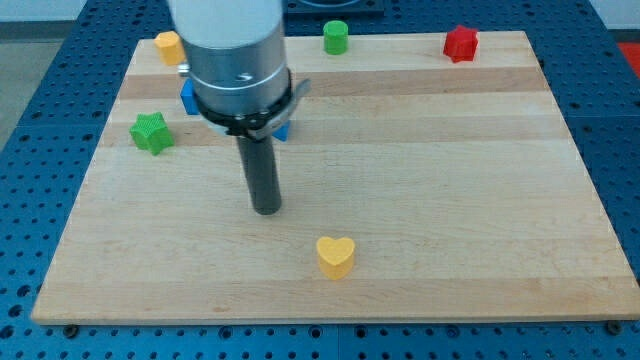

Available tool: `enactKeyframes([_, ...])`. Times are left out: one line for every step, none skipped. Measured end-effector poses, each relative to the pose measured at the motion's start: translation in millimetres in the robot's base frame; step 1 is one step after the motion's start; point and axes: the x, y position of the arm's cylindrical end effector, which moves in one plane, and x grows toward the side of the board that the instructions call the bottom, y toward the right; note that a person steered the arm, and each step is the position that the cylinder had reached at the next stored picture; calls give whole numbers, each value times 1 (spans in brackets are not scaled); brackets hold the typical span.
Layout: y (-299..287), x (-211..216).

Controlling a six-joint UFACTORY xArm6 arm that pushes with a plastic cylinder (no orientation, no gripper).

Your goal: Keep red circle above blue triangle

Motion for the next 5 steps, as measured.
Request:
enactKeyframes([-24,-3])
enactKeyframes([-38,-17])
enactKeyframes([-38,-51])
enactKeyframes([-49,-83])
enactKeyframes([-72,-114])
